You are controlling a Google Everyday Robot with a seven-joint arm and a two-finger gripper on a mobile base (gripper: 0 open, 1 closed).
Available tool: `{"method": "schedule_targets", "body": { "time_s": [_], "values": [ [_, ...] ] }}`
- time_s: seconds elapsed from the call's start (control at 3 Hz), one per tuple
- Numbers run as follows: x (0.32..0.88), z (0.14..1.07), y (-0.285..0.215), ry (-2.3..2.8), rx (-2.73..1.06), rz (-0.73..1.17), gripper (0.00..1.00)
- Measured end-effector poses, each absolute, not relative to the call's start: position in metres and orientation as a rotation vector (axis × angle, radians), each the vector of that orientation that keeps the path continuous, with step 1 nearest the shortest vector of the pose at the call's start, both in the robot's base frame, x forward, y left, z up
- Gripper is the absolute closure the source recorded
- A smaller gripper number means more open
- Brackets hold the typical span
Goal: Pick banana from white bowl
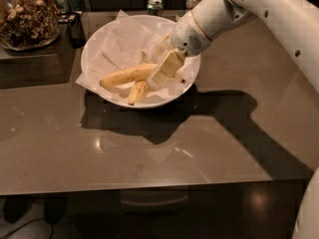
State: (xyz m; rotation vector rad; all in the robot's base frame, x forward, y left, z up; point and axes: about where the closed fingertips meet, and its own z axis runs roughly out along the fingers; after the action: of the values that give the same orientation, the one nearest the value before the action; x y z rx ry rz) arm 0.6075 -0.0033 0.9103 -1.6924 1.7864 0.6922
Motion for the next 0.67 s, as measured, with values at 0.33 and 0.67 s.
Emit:
{"method": "schedule_targets", "body": {
  "time_s": [0.33,0.67],
  "values": [
    [0.615,0.897,-0.001,1.807,-1.680,0.706,0.29],
    [0.620,0.884,0.000,1.834,-1.669,0.712,0.28]
  ]
}}
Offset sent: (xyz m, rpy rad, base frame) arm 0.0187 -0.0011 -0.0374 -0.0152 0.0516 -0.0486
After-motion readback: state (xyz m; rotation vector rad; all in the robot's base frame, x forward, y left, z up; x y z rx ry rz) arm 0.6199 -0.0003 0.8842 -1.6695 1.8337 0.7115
